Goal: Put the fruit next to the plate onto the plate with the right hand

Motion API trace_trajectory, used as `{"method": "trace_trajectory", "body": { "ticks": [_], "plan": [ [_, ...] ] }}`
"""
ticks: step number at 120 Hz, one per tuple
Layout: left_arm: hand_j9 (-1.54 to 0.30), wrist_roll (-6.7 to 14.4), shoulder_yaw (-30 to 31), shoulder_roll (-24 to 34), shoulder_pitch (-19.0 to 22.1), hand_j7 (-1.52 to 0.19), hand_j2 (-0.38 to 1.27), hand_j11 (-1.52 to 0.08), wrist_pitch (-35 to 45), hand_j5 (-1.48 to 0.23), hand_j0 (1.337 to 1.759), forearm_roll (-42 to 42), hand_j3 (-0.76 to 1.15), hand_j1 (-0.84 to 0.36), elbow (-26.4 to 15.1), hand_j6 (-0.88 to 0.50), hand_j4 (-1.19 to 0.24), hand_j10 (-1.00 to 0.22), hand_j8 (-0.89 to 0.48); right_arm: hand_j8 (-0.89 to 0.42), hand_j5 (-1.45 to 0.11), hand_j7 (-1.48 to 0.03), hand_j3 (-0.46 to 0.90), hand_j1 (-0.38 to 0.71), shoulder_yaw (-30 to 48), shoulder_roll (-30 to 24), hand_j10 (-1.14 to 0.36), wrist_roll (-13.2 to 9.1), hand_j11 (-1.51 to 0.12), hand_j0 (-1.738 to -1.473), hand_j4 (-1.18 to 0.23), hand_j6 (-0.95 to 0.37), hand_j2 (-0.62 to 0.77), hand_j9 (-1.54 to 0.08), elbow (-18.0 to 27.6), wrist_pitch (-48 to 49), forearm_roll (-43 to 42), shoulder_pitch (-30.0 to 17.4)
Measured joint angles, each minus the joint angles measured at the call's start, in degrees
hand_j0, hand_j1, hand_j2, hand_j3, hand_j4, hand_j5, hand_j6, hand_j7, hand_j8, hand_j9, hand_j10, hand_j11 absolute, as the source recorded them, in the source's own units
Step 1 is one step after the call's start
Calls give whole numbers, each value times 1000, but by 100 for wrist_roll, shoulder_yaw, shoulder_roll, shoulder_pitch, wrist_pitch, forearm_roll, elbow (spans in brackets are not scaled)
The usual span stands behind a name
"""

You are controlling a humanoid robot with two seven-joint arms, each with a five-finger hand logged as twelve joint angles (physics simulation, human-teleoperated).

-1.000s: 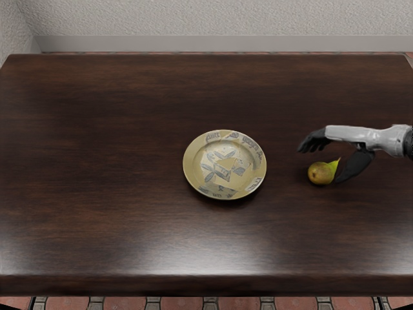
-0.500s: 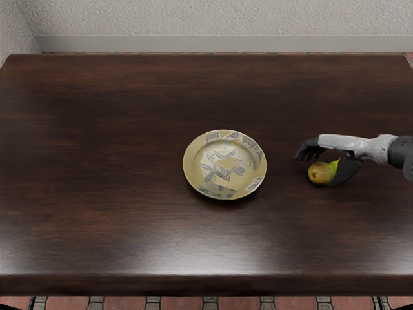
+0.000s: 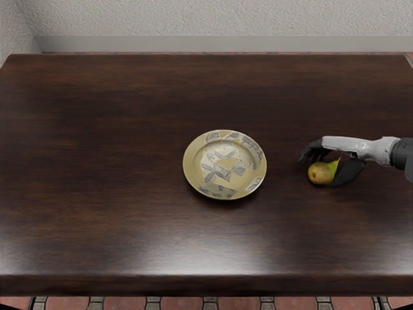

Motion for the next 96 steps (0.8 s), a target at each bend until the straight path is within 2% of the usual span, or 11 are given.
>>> {"method": "trace_trajectory", "body": {
  "ticks": [48, 73, 90, 96],
  "plan": [
    [-27, 0, 0, 0, -1, -27, 4, -26, 1, -27, 1658, 1, 0, 325, 1, -21, -21, -21, -21, -448, -570, -575, 0, 174, 2, 4, -448, 0, -577, -1658, -454, -451, -76, -577, -35, -121, 10, -70],
    [-27, -1, -2, 0, 0, -27, 4, -27, 0, -27, 1658, 0, 0, 325, 1, -21, -21, -21, -21, -394, -640, -640, -1, 223, 7, 3, -416, 1, -659, -1656, -500, -491, -40, -648, -40, -128, 24, -102],
    [-27, -1, -1, 0, 1, -27, 5, -27, 0, -27, 1658, 0, 0, 325, 1, -21, -21, -21, -21, -362, -668, -667, 0, 237, 15, 3, -384, 1, -693, -1653, -522, -448, -56, -679, -49, -147, 43, -135],
    [-27, -1, -2, 0, 2, -27, 5, -27, -1, -27, 1658, 2, 0, 324, 1, -21, -21, -21, -21, -351, -675, -675, 0, 256, 21, 4, -372, 2, -709, -1652, -530, -436, -16, -690, -58, -147, 58, -147]
  ]
}}
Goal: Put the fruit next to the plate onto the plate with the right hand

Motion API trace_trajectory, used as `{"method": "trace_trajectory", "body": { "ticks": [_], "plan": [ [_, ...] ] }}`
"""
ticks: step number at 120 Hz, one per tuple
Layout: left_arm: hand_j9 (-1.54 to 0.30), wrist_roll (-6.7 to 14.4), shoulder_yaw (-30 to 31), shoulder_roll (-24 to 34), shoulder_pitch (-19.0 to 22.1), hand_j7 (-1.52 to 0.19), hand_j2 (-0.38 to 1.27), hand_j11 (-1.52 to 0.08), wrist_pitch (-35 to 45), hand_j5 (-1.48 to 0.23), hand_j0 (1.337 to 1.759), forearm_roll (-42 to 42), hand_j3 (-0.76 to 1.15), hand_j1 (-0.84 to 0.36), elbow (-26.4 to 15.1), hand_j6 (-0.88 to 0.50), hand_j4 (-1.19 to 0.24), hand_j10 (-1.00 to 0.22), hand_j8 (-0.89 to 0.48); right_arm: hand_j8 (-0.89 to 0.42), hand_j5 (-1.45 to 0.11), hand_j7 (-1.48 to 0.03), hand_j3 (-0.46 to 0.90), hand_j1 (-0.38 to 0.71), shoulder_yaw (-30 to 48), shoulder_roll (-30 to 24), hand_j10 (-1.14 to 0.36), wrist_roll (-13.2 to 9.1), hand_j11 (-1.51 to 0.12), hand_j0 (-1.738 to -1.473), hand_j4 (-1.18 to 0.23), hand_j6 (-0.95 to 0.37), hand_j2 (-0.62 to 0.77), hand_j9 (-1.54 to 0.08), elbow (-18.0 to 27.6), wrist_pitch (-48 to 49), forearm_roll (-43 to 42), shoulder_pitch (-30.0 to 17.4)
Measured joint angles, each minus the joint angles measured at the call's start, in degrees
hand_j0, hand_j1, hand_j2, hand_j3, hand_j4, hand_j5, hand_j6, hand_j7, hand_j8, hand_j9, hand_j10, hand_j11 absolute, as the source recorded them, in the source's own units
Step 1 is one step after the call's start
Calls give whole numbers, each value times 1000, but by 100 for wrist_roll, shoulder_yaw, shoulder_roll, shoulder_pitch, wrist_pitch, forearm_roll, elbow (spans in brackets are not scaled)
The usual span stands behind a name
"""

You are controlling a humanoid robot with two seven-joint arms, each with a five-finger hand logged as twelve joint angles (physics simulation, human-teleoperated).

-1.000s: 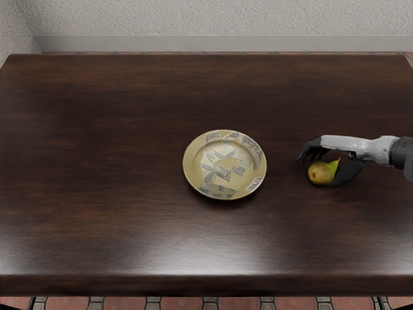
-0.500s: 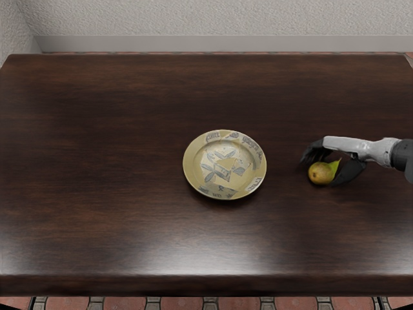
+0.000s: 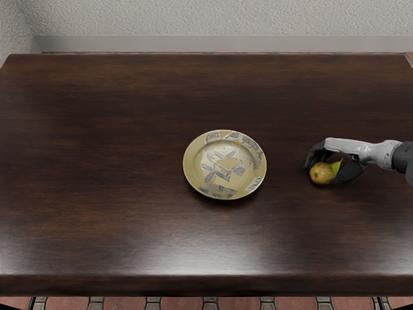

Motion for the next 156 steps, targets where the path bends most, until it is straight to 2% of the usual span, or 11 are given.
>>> {"method": "trace_trajectory", "body": {
  "ticks": [6, 10, 32, 46, 69, 76, 104, 124, 131, 156],
  "plan": [
    [-27, 0, -1, 0, -2, -27, 5, -27, 0, -27, 1658, 1, 0, 324, -1, -21, -21, -21, -21, -328, -695, -689, 0, 281, 4, 0, -351, 1, -738, -1650, -537, -418, 18, -713, -6, 4, 11, -7],
    [-27, 0, 0, 0, 0, -27, 5, -27, -1, -27, 1658, 1, 0, 324, 0, -21, -21, -21, -21, -335, -701, -700, -1, 264, 3, 1, -359, 1, -747, -1650, -549, -429, 59, -721, -11, -1, 7, -12],
    [-27, 0, 0, 0, -2, -27, 5, -27, 0, -27, 1658, 0, 0, 324, 1, -21, -21, -21, -21, -376, -729, -756, 0, 214, 0, 1, -418, -1, -785, -1649, -609, -489, 90, -756, -63, -20, -10, -40],
    [-27, 1, 1, 0, 0, -27, 5, -27, 1, -27, 1658, -1, 0, 325, 0, -21, -21, -21, -21, -451, -742, -776, -1, 180, -4, 1, -464, -2, -798, -1649, -627, -536, 140, -770, -107, -23, -24, -56],
    [-27, 0, 0, 0, -2, -27, 5, -27, -1, -27, 1658, 0, 0, 324, 1, -21, -21, -21, -21, -514, -759, -794, -2, 119, 0, 40, -534, -2, -818, -1648, -641, -577, 78, -789, -194, -22, -17, -91],
    [-27, 0, -1, 0, -4, -27, 5, -27, -1, -27, 1658, 0, 0, 324, 1, -21, -21, -21, -21, -527, -765, -801, -2, 92, 7, 62, -547, 2, -830, -1646, -649, -586, 15, -798, -227, -18, 1, -100],
    [-27, 0, 1, 0, -4, -27, 5, -27, 1, -27, 1658, 0, 0, 325, 1, -21, -21, -21, -21, -474, -855, -866, 0, 78, -6, 83, -504, 6, -915, -1647, -678, -550, -11, -884, -277, -11, -20, -98],
    [-27, 1, 1, 0, 0, -27, 4, -27, 1, -27, 1658, 0, 0, 325, 1, -21, -21, -21, -21, -426, -928, -913, 0, 112, -13, 81, -466, 3, -964, -1648, -697, -503, 40, -945, -285, -7, -26, -78],
    [-27, 1, 1, 0, 0, -27, 4, -26, 1, -27, 1658, 0, 0, 325, 1, -21, -21, -21, -21, -419, -946, -928, 0, 138, -12, 80, -462, 4, -976, -1650, -706, -496, 141, -964, -286, -8, -18, -67],
    [-26, 1, 2, 0, 0, -27, 4, -26, 1, -27, 1658, -2, 0, 325, 1, -21, -21, -21, -21, -378, -988, -958, 0, 150, 40, 80, -432, 4, -993, -1650, -720, -464, 117, -999, -284, 38, 36, 13]
  ]
}}
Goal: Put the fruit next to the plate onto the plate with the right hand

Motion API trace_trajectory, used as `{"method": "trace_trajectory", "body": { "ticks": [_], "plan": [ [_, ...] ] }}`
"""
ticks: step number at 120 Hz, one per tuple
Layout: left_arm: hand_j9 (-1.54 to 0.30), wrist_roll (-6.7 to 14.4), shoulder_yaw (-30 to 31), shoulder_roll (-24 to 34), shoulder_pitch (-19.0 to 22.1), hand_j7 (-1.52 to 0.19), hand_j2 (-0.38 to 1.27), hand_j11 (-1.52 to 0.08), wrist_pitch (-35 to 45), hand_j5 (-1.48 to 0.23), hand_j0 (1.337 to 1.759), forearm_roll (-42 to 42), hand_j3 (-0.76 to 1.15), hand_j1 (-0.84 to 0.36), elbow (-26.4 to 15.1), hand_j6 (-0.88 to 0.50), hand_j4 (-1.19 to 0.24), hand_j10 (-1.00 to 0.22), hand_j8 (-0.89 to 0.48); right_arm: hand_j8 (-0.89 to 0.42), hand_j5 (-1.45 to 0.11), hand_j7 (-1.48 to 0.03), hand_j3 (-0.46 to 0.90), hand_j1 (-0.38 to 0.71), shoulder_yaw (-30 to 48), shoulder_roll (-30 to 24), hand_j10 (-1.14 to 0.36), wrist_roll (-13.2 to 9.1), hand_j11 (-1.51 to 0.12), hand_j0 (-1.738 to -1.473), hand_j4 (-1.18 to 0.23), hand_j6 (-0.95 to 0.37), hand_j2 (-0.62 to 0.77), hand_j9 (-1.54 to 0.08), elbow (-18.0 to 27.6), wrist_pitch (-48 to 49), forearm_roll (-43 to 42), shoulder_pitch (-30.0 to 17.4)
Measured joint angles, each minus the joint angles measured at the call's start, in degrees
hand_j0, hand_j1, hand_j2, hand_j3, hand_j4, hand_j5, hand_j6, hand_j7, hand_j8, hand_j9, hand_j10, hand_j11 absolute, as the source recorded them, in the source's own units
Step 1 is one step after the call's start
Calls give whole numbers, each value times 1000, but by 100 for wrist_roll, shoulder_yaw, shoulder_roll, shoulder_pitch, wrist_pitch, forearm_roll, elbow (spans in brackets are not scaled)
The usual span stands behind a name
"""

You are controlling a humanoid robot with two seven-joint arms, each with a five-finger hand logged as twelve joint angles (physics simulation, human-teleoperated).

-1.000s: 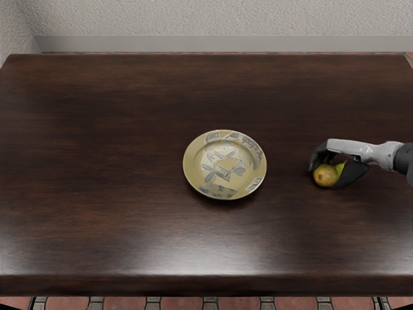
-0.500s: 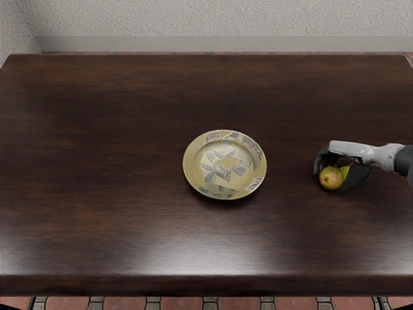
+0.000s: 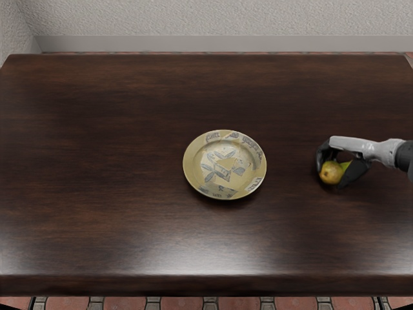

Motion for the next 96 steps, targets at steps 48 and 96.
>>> {"method": "trace_trajectory", "body": {
  "ticks": [48, 96],
  "plan": [
    [-26, 0, 0, 0, 0, -26, 4, -26, -1, -27, 1658, 1, 0, 325, -1, -21, -21, -21, -21, -359, -1011, -970, 0, 169, 30, 138, -421, -79, -993, -1651, -724, -447, 165, -1011, 171, 875, 849, 637],
    [-26, 1, 1, 0, 0, -26, 4, -26, -1, -26, 1658, -1, 0, 325, 0, -21, -21, -21, -21, -339, -1038, -989, -1, 227, 62, 509, -405, -1015, -982, -1652, -736, -427, 303, -1013, 373, 1710, 2164, 1350]
  ]
}}
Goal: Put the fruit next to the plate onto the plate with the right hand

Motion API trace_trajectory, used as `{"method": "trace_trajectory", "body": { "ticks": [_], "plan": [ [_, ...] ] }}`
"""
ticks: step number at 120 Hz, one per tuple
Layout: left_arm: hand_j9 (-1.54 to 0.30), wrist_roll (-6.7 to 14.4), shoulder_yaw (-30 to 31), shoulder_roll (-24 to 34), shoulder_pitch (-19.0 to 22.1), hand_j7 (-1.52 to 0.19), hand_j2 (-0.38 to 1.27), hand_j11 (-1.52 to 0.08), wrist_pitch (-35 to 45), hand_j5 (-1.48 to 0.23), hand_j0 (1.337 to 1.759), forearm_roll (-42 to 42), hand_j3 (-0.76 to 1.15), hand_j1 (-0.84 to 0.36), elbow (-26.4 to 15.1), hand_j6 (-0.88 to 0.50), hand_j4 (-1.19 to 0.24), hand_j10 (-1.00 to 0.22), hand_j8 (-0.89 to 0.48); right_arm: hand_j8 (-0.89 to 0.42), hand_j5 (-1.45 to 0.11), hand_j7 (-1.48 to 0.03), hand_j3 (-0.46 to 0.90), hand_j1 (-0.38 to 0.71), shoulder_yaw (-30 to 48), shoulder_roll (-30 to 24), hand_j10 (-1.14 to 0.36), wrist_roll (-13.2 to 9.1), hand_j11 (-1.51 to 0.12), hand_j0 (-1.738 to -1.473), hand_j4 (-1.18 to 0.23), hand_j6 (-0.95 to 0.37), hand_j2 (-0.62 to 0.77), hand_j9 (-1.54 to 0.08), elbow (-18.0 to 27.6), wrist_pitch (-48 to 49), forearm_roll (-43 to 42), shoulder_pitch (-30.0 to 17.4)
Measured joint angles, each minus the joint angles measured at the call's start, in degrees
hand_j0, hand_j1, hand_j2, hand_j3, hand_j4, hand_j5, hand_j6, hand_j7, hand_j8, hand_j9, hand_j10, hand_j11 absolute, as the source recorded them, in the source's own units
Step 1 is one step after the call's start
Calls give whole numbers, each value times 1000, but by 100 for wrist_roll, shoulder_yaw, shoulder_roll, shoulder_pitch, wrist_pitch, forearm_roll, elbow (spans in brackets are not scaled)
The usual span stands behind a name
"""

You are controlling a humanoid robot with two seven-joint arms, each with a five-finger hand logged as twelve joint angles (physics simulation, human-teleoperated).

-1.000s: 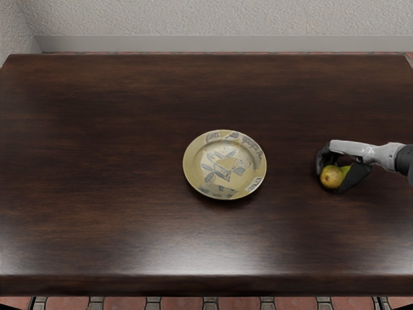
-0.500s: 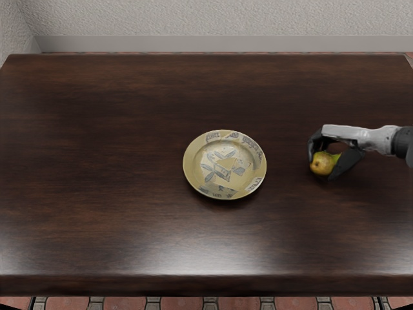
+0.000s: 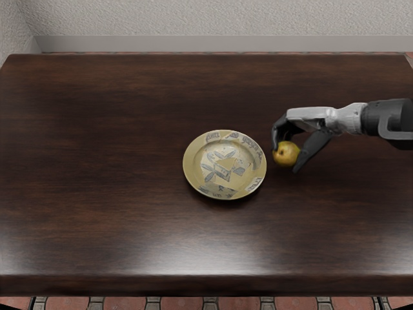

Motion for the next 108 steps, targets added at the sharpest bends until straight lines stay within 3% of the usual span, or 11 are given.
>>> {"method": "trace_trajectory", "body": {
  "ticks": [12, 36, 51, 74, 108],
  "plan": [
    [-26, 0, 0, 0, -1, -26, 4, -26, -1, -26, 1658, -1, 0, 325, 0, -21, -21, -21, -21, -373, -1035, -995, 0, 228, 19, 6, -440, -221, -992, -1653, -745, -449, 371, -1018, 32, 158, 358, 121],
    [-26, 0, 0, 0, 0, -26, 4, -26, 0, -26, 1658, 1, 0, 325, -1, -21, -21, -21, -21, -359, -1051, -1002, 0, 259, 35, 177, -425, -418, -1019, -1655, -745, -440, 467, -1040, 71, 248, 824, 335],
    [-26, 0, 0, 0, 0, -26, 4, -26, 2, -26, 1658, 0, 0, 325, -2, -21, -21, -21, -21, -377, -1050, -1003, 0, 239, 37, 397, -447, -639, -1030, -1656, -749, -446, 423, -1043, 72, 257, 1043, 452],
    [-26, 0, 0, 0, 0, -26, 4, -26, 0, -26, 1658, 1, 0, 325, -1, -21, -21, -21, -21, -386, -1055, -1005, 0, 278, 38, 811, -473, -951, -1030, -1657, -748, -453, 565, -1042, 44, 264, 1303, 590],
    [-26, 0, 0, 0, -2, -26, 4, -26, 0, -27, 1658, 2, 0, 325, -1, -21, -21, -21, -21, -405, -1060, -1006, 1, 250, 40, 1328, -520, -1127, -1044, -1657, -747, -426, 425, -1048, -124, 155, 1481, 680]
  ]
}}
